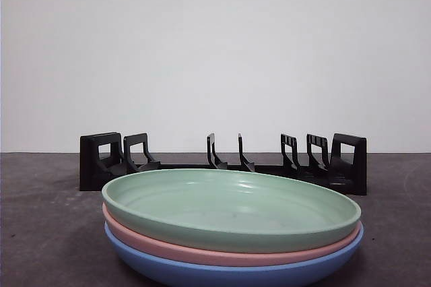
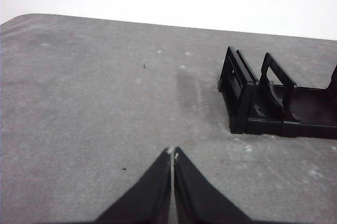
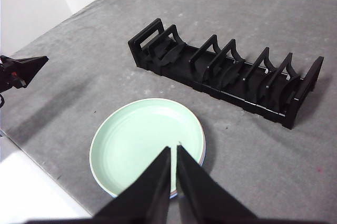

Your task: Place the plate

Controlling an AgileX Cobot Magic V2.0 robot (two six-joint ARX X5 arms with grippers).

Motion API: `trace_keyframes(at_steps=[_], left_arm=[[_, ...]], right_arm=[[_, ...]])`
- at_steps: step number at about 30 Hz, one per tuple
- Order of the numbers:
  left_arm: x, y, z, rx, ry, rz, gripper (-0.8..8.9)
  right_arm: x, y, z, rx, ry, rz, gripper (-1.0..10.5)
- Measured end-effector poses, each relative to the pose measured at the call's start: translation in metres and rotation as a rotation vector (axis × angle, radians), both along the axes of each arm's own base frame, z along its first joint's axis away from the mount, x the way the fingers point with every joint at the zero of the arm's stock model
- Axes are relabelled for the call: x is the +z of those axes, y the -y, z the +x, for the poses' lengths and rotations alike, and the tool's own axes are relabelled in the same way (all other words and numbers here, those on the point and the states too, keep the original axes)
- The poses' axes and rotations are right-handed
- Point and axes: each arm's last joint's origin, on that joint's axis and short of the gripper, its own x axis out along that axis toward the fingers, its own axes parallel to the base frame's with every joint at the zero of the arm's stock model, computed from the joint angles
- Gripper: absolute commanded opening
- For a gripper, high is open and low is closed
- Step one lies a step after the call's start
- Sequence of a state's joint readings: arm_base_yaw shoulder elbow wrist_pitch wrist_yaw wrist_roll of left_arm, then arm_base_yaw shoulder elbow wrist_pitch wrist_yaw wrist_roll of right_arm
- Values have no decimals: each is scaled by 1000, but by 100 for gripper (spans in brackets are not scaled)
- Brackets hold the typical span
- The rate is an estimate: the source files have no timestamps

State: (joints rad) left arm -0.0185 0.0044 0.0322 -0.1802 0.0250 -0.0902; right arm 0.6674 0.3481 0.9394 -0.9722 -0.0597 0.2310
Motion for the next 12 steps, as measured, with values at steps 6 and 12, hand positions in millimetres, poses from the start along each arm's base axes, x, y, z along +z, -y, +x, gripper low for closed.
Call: trace_keyframes(at_steps=[6,12], left_arm=[[0,0,0,0,0,0,6],[0,0,0,0,0,0,6]], right_arm=[[-7,3,4,-154,129,86,16],[-53,7,31,-446,418,85,16]])
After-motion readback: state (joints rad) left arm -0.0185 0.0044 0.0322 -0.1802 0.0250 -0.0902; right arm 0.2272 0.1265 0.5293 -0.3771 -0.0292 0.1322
